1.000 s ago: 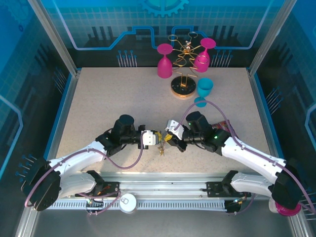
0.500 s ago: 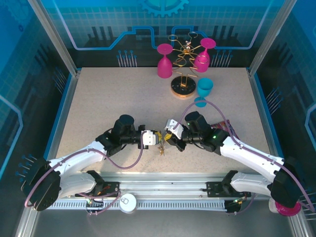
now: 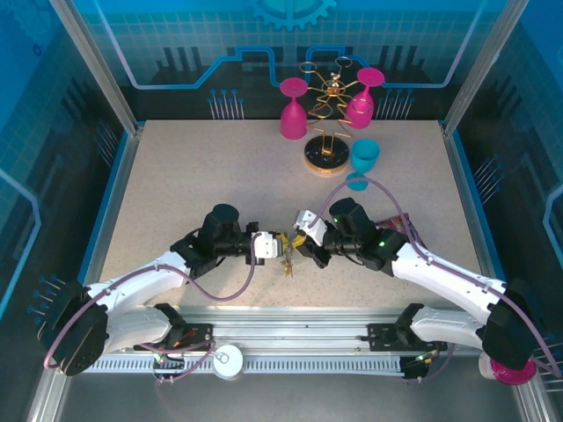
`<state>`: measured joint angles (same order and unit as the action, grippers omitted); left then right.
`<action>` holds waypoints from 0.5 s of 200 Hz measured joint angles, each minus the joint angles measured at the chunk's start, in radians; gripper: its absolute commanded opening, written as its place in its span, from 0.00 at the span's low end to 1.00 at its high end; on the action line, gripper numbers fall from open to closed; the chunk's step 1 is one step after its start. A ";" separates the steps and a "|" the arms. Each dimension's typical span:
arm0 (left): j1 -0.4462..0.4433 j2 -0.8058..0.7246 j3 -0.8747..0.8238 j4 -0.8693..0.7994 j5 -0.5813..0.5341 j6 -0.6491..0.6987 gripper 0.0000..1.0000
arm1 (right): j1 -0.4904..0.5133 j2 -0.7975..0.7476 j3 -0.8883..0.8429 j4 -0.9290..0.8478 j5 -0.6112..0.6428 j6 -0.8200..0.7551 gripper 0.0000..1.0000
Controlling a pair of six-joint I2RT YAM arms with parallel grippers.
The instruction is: Put the keys on the keyring
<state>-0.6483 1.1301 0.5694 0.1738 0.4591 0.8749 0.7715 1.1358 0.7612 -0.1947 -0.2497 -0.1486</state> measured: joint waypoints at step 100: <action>0.000 0.000 -0.018 0.050 -0.011 -0.012 0.00 | -0.002 0.039 0.008 0.004 0.024 0.064 0.07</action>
<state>-0.6483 1.1301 0.5518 0.2237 0.4484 0.8631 0.7692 1.1748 0.7689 -0.1905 -0.2256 -0.0849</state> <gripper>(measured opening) 0.049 0.062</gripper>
